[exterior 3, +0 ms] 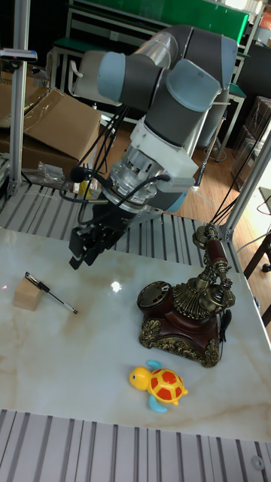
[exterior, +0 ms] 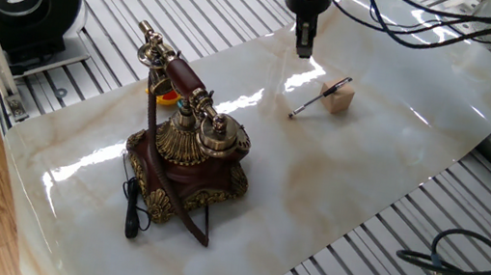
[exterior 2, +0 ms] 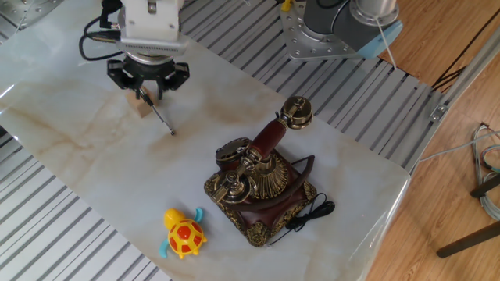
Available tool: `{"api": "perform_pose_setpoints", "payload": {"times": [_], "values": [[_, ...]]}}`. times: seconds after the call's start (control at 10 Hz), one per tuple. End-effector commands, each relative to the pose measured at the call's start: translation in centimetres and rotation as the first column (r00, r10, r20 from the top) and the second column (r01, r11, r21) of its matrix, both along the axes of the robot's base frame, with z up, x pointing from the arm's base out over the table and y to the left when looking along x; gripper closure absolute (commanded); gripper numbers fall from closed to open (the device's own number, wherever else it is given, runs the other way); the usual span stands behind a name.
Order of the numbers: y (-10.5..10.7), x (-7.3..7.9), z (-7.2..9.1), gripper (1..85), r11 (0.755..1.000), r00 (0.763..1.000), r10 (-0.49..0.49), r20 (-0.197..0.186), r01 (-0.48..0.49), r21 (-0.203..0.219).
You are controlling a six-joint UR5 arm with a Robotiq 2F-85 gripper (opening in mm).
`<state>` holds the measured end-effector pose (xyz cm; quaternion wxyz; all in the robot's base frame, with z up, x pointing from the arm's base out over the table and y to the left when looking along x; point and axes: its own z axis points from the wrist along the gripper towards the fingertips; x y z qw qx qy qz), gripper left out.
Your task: Dial a number on an old rotary phone
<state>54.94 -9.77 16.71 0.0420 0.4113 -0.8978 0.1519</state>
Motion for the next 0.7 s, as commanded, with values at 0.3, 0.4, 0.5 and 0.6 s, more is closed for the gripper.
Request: {"api": "perform_pose_setpoints", "payload": {"times": [0.3, 0.4, 0.5, 0.6], "values": [[1.3, 0.6, -1.2, 46.0, 0.996, 0.999, 0.046, 0.021, -0.047, 0.077], [2.5, 0.8, -1.4, 46.0, 0.992, 0.999, 0.032, 0.032, -0.036, 0.124], [2.9, 0.1, -1.5, 46.0, 0.990, 1.000, 0.007, 0.009, -0.008, 0.142], [2.4, -0.2, -1.5, 46.3, 0.992, 1.000, 0.009, -0.001, -0.008, 0.126]]}}
